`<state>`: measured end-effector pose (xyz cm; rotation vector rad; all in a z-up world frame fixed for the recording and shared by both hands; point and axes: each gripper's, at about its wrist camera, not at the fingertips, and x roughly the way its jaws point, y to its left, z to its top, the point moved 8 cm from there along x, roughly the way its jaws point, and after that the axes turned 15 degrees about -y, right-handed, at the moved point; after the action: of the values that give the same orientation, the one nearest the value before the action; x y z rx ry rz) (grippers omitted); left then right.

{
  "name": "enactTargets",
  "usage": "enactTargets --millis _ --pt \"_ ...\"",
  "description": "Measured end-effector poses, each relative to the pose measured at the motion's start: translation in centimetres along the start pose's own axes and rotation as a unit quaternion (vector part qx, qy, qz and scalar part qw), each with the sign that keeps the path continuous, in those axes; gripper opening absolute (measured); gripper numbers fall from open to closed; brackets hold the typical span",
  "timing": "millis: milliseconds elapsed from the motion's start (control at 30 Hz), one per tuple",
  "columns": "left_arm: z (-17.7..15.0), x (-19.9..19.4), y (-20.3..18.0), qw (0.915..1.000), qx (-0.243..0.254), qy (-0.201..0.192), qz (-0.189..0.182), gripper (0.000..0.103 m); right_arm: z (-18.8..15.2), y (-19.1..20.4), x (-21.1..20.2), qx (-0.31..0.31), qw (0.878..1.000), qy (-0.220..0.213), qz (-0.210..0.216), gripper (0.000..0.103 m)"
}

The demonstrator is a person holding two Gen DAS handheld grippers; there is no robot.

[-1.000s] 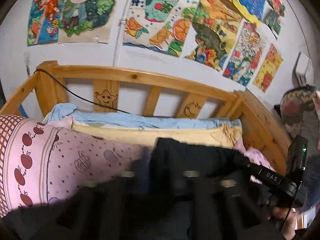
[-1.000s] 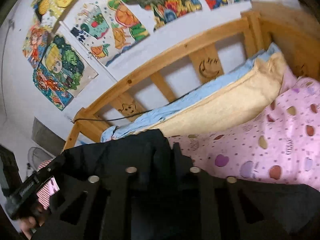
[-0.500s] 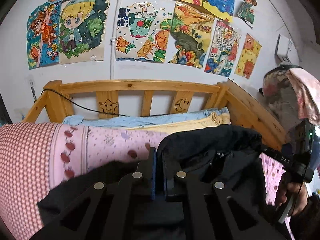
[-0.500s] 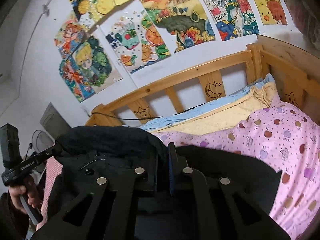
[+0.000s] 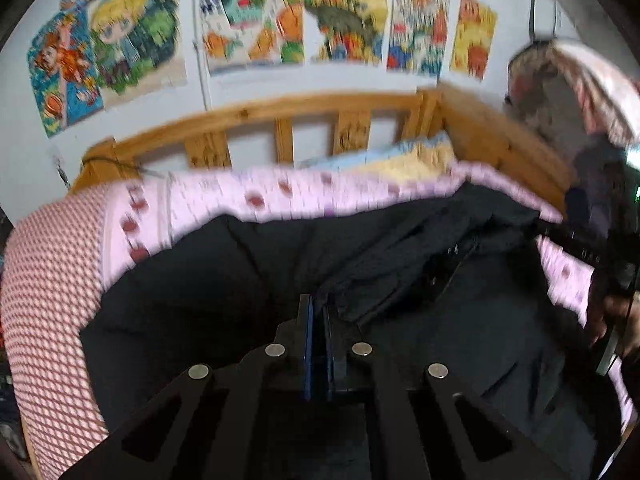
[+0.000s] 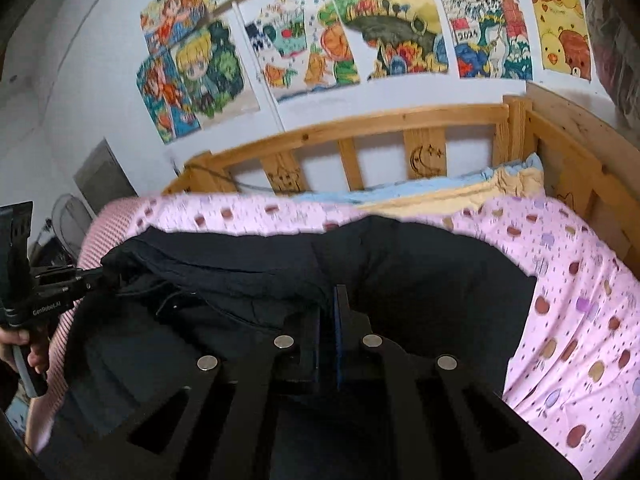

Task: Fold large clothes
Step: 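Grasp the hem with both tools and lift it toward the collar, then carry the held hem over the jacket body toward the collar with both tools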

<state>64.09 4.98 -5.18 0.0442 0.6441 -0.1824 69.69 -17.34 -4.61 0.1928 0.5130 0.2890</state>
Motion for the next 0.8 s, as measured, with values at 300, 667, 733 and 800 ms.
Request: enactTargets --millis 300,667,733,800 --pt "-6.0 4.2 -1.2 0.9993 0.029 0.015 0.017 0.005 -7.2 -1.4 3.4 -0.015 0.999 0.031 -0.026 0.005" --pt "-6.3 2.9 -0.9 0.9985 0.023 -0.049 0.006 0.005 -7.4 -1.0 2.4 -0.015 0.999 -0.012 -0.027 0.006" --pt "-5.7 2.4 -0.7 0.9985 0.022 -0.05 0.005 0.008 -6.8 -1.2 1.8 -0.003 1.0 -0.01 -0.027 0.007" --pt "-5.3 2.1 -0.7 0.9987 0.021 -0.046 0.007 0.008 -5.9 -1.4 0.9 0.003 1.0 -0.005 -0.028 0.009"
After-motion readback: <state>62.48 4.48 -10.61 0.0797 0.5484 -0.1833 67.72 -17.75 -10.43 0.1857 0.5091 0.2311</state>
